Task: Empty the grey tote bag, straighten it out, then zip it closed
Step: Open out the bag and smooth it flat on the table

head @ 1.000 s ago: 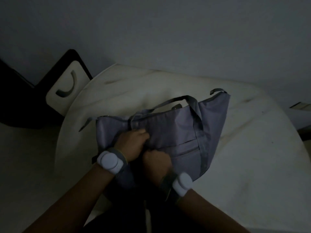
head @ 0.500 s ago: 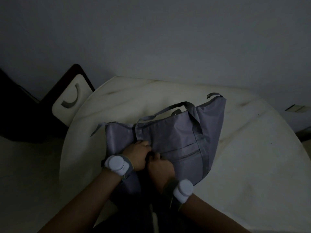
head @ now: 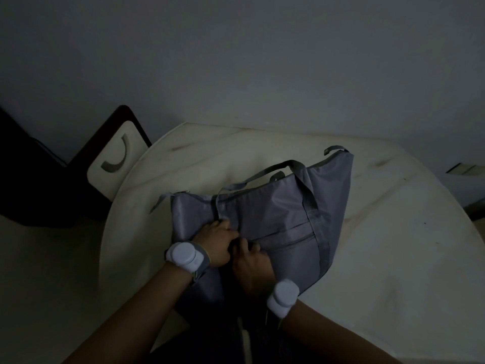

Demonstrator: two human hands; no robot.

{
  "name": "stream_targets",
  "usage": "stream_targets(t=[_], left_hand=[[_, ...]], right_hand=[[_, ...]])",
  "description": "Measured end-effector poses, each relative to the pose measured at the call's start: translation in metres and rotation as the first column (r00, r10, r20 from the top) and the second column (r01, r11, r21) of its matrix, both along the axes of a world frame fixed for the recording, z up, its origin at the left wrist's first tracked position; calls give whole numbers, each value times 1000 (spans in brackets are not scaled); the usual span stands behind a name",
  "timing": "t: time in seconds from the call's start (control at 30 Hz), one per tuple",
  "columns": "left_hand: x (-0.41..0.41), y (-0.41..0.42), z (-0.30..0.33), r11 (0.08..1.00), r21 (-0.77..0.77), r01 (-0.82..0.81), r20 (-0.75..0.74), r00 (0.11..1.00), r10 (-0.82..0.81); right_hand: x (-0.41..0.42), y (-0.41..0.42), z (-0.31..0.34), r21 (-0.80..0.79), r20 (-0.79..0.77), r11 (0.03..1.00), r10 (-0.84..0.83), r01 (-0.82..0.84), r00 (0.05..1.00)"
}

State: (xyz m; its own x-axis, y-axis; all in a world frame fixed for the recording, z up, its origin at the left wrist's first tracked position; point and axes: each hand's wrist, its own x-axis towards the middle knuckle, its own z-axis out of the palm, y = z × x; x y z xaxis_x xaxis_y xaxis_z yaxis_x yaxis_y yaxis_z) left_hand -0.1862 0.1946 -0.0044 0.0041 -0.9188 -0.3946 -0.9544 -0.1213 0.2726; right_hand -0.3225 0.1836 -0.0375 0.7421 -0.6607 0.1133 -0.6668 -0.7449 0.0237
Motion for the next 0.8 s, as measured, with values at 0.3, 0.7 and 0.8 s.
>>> stream_targets(t=[0.3, 0.7, 0.8], left_hand=[[-7, 4, 1, 998, 65, 21, 8, 1000, -21], [4, 9, -8, 993, -104, 59, 54, 997, -53], [10, 11, -8, 988, -156, 23, 9, 1000, -22]], right_hand=[[-5, -6, -8, 37, -67, 999, 10, -7, 998], [-19, -15, 32, 198, -40, 980, -14, 22, 999], [-31, -30, 48, 272, 11, 956, -114, 106, 993]])
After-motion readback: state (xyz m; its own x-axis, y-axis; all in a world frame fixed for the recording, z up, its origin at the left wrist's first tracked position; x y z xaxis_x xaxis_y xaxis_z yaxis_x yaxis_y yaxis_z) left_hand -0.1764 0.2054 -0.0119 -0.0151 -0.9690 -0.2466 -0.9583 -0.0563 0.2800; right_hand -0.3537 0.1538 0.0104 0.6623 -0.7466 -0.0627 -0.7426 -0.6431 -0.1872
